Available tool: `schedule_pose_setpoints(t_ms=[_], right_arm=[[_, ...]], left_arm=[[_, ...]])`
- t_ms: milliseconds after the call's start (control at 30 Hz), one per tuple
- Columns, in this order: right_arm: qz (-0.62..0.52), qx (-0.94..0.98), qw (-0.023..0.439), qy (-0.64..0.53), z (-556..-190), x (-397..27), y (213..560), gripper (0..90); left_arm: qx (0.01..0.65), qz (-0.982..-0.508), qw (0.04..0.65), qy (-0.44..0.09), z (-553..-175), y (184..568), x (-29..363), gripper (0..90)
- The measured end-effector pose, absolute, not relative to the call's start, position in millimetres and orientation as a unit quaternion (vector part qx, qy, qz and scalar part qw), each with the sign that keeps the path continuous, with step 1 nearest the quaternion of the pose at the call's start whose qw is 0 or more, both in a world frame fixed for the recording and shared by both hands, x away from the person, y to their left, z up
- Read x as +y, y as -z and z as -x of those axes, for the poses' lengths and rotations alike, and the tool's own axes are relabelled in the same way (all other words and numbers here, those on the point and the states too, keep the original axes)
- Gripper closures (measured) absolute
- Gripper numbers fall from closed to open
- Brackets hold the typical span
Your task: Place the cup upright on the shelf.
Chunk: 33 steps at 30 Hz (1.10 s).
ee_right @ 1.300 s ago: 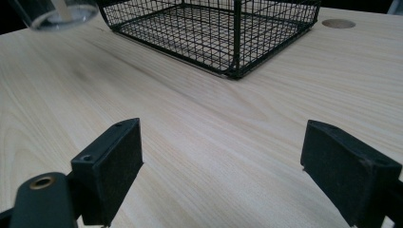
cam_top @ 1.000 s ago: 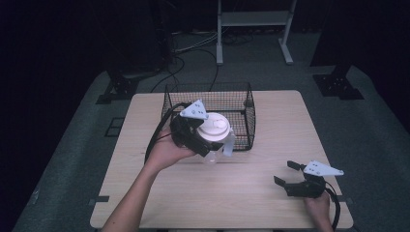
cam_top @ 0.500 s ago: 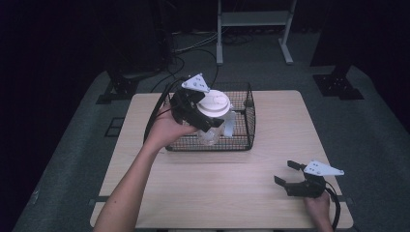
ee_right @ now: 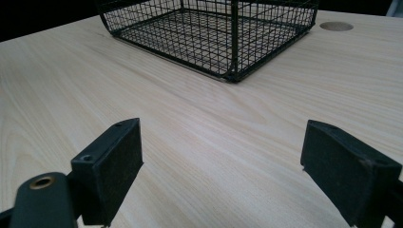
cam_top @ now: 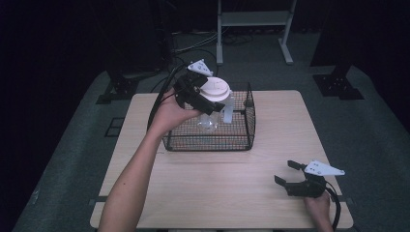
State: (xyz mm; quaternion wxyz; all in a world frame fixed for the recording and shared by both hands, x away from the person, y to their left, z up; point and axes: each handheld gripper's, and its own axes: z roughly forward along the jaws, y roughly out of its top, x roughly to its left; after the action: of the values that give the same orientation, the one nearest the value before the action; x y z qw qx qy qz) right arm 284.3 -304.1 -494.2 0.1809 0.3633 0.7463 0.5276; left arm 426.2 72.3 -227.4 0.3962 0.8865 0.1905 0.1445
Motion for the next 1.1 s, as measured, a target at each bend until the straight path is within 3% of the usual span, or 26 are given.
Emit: schedule_pose_setpoints(t_ms=[600,1100], right_arm=[[-0.366,0.741,0.178,-0.533,-284,-305,494,12.8],[-0.366,0.739,0.177,-0.537,-284,-307,494,12.8]], left_arm=[[0.249,-0.886,0.367,-0.135,-478,256,71,5.3],[0.273,-0.887,0.352,-0.122,-497,289,68,5.2]])
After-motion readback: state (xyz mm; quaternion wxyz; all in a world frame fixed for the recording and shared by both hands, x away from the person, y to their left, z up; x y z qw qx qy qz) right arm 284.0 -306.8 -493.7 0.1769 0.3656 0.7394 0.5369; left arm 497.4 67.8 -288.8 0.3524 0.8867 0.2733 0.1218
